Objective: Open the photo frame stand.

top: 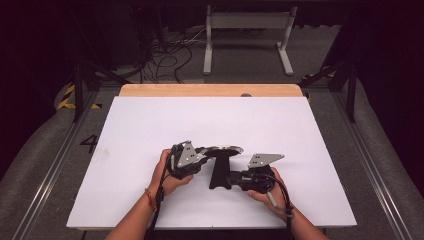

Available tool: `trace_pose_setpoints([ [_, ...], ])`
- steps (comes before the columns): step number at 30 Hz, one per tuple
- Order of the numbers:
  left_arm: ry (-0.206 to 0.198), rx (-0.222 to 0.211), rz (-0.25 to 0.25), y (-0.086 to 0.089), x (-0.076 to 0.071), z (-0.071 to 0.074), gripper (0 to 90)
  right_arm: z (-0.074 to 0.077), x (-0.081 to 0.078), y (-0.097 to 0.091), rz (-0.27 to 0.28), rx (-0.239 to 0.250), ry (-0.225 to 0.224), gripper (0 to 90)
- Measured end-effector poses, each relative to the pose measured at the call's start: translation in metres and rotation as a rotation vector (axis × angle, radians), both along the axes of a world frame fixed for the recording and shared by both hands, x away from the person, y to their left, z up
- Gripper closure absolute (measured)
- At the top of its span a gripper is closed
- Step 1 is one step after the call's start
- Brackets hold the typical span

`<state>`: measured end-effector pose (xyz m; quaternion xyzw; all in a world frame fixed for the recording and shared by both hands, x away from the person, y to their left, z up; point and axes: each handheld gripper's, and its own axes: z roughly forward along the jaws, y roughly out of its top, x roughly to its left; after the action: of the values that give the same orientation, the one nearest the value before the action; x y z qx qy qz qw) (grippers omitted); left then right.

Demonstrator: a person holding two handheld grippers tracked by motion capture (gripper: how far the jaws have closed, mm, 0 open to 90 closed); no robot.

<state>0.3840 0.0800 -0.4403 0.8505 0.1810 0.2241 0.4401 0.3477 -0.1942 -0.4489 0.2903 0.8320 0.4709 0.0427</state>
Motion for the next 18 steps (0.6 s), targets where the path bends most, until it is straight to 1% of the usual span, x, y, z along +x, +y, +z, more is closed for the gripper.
trace_pose_setpoints([
  [1, -0.007, 0.007, 0.002, 0.002, 0.0, 0.001, 65.0, 0.0, 0.0, 0.0, 0.0, 0.0, 0.0, 72.2],
  [2, -0.008, 0.0, 0.003, 0.006, -0.002, 0.004, 63.6, 0.004, -0.003, -0.002, 0.009, 0.012, -0.018, 69.9],
  [3, -0.008, 0.0, 0.003, 0.006, -0.002, 0.004, 63.9, 0.004, -0.003, -0.002, 0.009, 0.012, -0.018, 69.9],
  [4, -0.006, -0.008, -0.001, 0.01, -0.002, 0.006, 63.9, 0.006, -0.004, -0.002, 0.009, 0.012, -0.026, 69.6],
  [5, -0.003, -0.018, -0.003, 0.011, -0.003, 0.007, 63.8, 0.009, -0.005, -0.002, 0.008, 0.001, -0.045, 69.5],
  [8, 0.001, -0.023, -0.006, 0.013, -0.002, 0.007, 62.6, 0.016, -0.007, -0.003, 0.008, -0.01, -0.07, 68.5],
  [9, 0.0, -0.016, -0.009, 0.013, -0.002, 0.007, 61.7, 0.016, -0.007, -0.004, 0.006, -0.011, -0.073, 68.3],
  [11, -0.009, 0.006, -0.008, 0.011, -0.004, 0.007, 59.2, 0.015, -0.007, -0.004, 0.0, -0.012, -0.062, 65.0],
  [13, -0.017, 0.011, -0.008, 0.01, -0.005, 0.008, 56.7, 0.014, -0.007, -0.003, 0.003, -0.014, -0.053, 62.9],
  [15, -0.017, 0.014, -0.006, 0.01, -0.005, 0.008, 54.5, 0.013, -0.008, -0.002, 0.019, -0.014, -0.045, 60.7],
  [18, 0.0, 0.003, -0.006, 0.012, -0.004, 0.008, 51.6, 0.014, -0.008, -0.001, 0.016, -0.04, -0.057, 57.2],
])
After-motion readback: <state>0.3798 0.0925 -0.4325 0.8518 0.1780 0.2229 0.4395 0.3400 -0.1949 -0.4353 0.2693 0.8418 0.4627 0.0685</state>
